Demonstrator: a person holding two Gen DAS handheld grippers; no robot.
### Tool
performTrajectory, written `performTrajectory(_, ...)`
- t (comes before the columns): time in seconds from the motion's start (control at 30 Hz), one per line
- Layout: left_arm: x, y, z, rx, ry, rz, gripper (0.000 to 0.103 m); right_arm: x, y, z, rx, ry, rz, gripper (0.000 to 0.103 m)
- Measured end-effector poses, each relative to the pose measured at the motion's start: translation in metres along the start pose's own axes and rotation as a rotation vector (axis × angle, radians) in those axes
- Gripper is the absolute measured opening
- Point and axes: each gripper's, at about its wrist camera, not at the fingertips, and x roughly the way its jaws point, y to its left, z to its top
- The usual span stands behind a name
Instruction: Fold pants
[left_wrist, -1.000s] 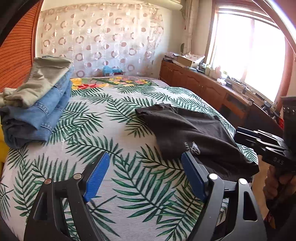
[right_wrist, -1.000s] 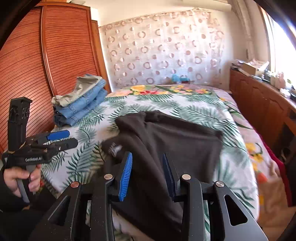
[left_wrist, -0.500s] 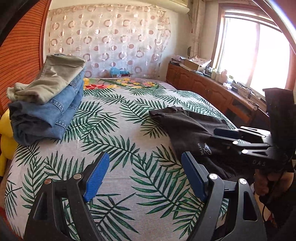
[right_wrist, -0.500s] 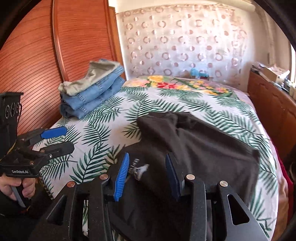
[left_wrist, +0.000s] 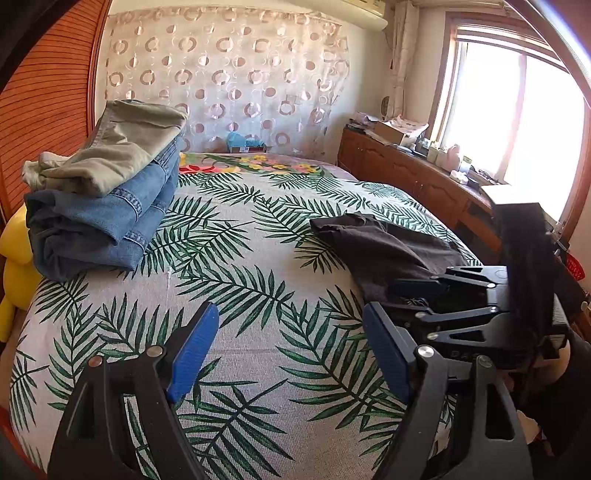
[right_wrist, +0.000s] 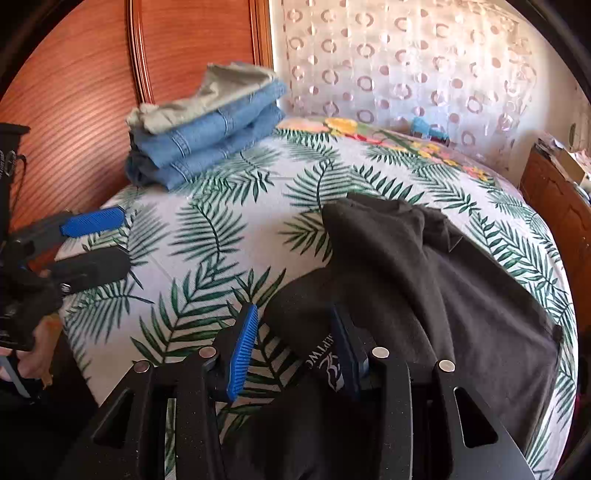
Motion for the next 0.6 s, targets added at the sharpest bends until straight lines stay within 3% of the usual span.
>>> performTrajectory(0.27, 0.002, -0.001, -0.003, 0.002, 0.012, -0.004, 0.081, 0.005, 0.016, 0.001, -0.087, 0.026, -0.067, 0.042)
performTrajectory(0.3, 0.002, -0.002, -0.004, 0.005, 0.012, -0.005, 0.081, 0.005, 0.019, 0.001, -0.100, 0.027, -0.077, 0.038)
performTrajectory(0.33, 0.002, -0.002, -0.004, 0.008, 0.013, -0.005, 0.081, 0.005, 0.019, 0.001, -0.105, 0.031, -0.079, 0.024)
performTrajectory(0.4, 0.002, -0.003, -0.005, 0.012, 0.015, -0.006, 0.081, 0.007, 0.018, 0.004, -0.100, 0.044, -0.075, 0.009)
performTrajectory(0.6, 0.003, -0.006, -0.008, 0.014, 0.025, -0.016, 0.081, -0.026, -0.014, 0.016, -0.018, -0.051, -0.074, 0.008)
